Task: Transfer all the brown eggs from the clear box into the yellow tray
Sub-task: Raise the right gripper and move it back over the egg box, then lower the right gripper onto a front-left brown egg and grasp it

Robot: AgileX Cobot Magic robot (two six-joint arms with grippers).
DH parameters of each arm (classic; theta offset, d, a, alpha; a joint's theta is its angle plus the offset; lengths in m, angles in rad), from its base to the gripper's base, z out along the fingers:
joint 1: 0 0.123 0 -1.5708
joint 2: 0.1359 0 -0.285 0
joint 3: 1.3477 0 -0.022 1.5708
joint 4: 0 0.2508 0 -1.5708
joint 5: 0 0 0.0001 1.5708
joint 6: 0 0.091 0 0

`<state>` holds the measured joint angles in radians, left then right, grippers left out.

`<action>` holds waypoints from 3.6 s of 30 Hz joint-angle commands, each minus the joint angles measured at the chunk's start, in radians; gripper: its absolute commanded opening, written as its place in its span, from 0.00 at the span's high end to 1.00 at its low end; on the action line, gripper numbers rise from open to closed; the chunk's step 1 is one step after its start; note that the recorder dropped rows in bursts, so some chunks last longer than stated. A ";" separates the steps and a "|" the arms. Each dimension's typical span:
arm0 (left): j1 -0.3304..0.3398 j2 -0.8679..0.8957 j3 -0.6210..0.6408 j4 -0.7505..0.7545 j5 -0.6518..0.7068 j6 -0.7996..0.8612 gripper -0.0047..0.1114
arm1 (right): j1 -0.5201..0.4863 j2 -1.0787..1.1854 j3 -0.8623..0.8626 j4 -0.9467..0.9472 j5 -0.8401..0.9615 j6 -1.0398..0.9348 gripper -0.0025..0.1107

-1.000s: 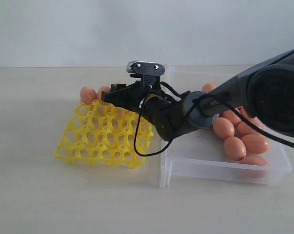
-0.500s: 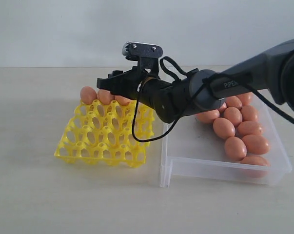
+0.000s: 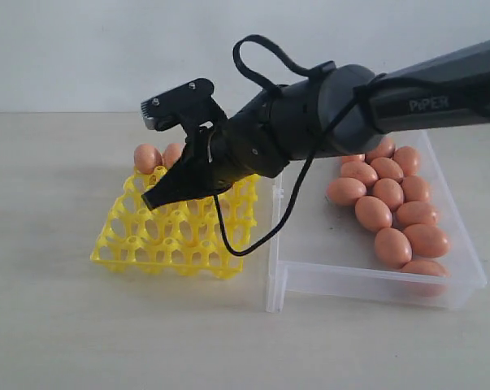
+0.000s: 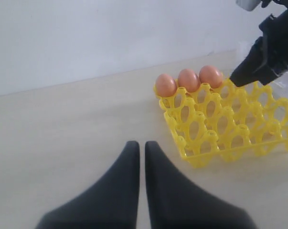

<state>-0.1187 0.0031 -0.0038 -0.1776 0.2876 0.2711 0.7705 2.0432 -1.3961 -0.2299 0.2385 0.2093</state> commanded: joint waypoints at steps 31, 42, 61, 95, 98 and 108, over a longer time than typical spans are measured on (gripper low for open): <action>-0.006 -0.003 0.004 0.002 -0.004 0.000 0.93 | -0.481 -0.271 0.261 0.086 0.326 -0.357 0.98; -0.006 -0.003 0.004 0.002 -0.004 0.000 0.93 | -0.482 -0.165 0.159 0.155 0.348 -0.456 0.97; -0.006 -0.003 0.004 0.002 -0.004 0.000 0.93 | -0.482 -0.109 0.157 0.209 0.364 -0.569 0.53; -0.006 -0.003 0.004 0.002 -0.004 0.000 0.93 | -0.482 -0.012 0.157 0.317 0.220 -0.541 0.98; -0.006 -0.003 0.004 0.002 -0.004 0.000 0.93 | -0.482 -0.033 0.157 0.328 0.199 -0.512 0.98; -0.006 -0.003 0.004 0.002 -0.004 0.000 0.93 | -0.482 -0.123 0.159 0.399 0.207 -0.482 0.98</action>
<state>-0.1187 0.0031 -0.0038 -0.1776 0.2876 0.2711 0.2914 1.9602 -1.2430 0.1366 0.4523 -0.2762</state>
